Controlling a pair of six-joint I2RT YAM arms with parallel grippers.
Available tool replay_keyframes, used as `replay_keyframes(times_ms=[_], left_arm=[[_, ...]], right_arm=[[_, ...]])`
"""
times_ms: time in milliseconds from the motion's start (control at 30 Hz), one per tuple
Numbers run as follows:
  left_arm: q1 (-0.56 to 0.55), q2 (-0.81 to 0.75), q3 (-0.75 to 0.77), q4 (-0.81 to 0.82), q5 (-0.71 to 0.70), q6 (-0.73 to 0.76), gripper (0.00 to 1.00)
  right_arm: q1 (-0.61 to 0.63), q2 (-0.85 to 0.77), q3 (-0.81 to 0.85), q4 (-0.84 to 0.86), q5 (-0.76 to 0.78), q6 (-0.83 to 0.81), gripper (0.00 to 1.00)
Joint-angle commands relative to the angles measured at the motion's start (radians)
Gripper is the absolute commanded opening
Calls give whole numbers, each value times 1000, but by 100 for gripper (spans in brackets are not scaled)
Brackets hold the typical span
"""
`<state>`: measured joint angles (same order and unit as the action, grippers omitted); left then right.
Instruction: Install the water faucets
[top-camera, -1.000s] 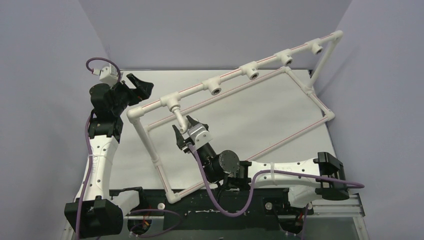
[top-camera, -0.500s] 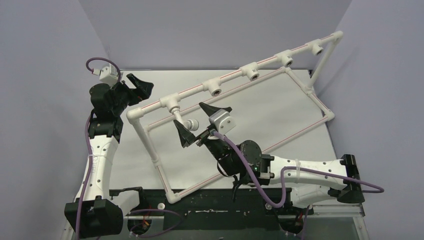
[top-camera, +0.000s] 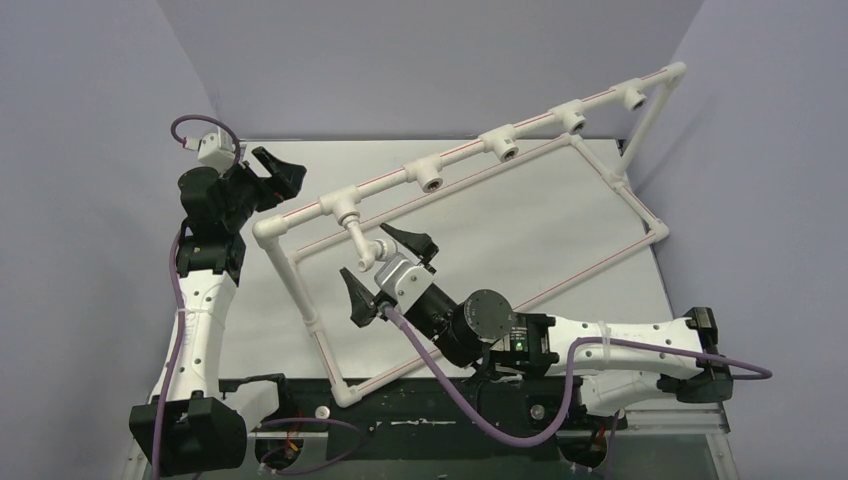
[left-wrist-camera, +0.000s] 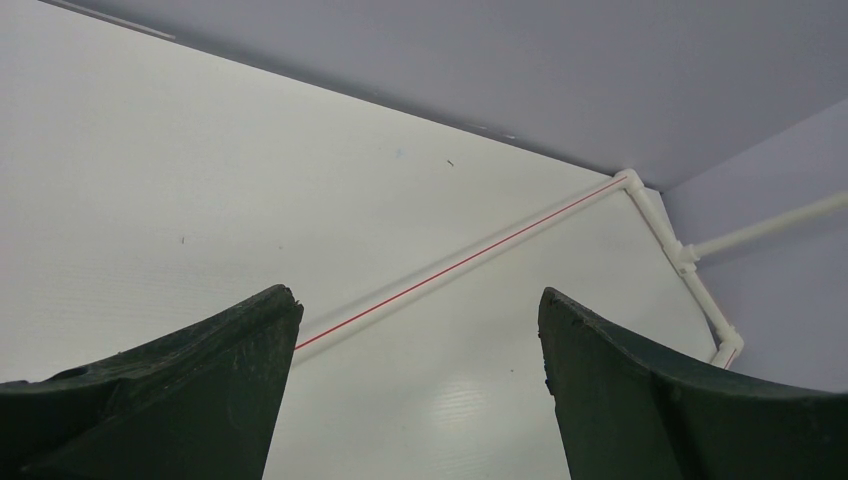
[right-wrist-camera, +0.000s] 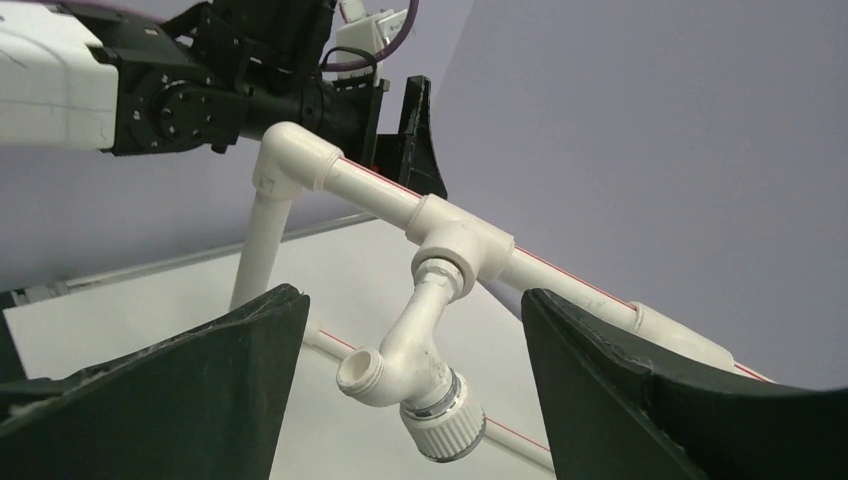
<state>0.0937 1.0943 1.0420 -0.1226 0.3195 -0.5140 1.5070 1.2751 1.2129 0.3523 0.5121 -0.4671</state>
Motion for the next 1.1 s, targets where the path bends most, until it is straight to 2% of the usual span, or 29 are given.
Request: replay_keyframes(times_ms=[0,333,633,933,1067], left_arm=[[6,-1,16,61,18,-2,87],[8,-1,17,63,23,-6,87],[8,-1,16,66,26,-7,87],[12,3,15,69,32,-12,87],[14,1,16,70,33,-14,87]], right_arm=[[27,38,57,-9,89,-130,79],[40,179,74,145,271,-362,70],[-11,223,89,166,281,-360,59],[-62,265,120,146,257,-266,38],[-71,286,131,151,281,-245,13]])
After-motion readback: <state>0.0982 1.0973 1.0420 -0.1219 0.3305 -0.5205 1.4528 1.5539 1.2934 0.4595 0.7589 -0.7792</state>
